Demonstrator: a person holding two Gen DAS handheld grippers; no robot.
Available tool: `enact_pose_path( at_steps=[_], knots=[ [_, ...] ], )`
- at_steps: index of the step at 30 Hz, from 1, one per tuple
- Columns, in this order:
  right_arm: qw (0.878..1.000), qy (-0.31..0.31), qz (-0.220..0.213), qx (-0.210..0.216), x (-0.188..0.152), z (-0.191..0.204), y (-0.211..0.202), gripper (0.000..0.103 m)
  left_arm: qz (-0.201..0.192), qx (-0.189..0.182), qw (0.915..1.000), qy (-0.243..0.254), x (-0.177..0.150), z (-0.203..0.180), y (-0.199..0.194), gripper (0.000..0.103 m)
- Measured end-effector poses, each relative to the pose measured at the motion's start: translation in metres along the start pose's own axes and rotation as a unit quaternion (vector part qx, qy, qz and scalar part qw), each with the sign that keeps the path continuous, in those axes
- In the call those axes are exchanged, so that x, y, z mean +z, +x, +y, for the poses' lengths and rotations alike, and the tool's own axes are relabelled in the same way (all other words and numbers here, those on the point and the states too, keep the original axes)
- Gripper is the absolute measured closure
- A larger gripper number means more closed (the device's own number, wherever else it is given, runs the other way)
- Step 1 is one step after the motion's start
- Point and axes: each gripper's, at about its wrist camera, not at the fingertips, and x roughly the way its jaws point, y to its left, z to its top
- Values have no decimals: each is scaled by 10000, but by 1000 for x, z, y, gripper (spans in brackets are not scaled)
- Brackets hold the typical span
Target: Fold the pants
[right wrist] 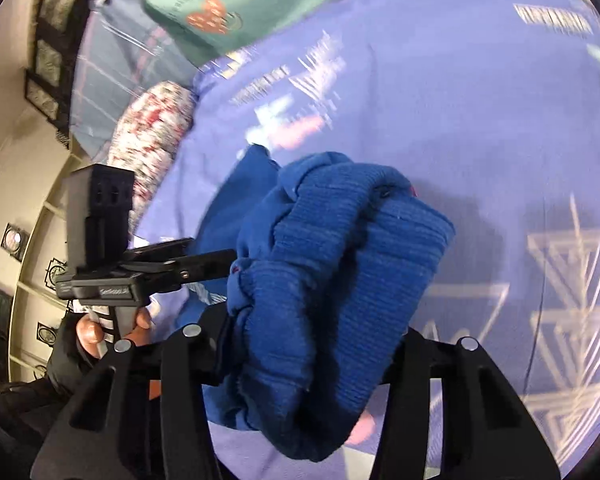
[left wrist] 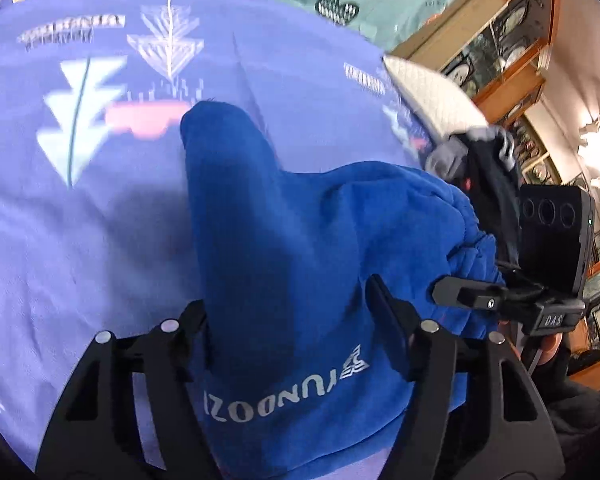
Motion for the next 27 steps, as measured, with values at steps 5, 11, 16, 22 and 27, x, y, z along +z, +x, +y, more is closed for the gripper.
enact_pose_path(
  at_steps=[5,11,16,22,27],
  knots=[
    [9973,-477,-565,-23,91,22,-11,54,-775,34,9969,117,85,-6,-39,35],
    [9894,-534,-1350,-50,232,6,14,50,-1448,211,9892,112,219,19,-47,25],
    [9729,-192,-1636,-1621,305,-66,93,6,-1607,1297,9764,-626,297,116,18,6],
    [9677,-190,-1502,-2018,244,-100,85,8,-1528,1993,9635,-933,237,164,3,8],
    [9642,-526,-1632,-2024,148,-59,26,2,-1839,2465,9513,-217,137,103,-46,4]
  ],
)
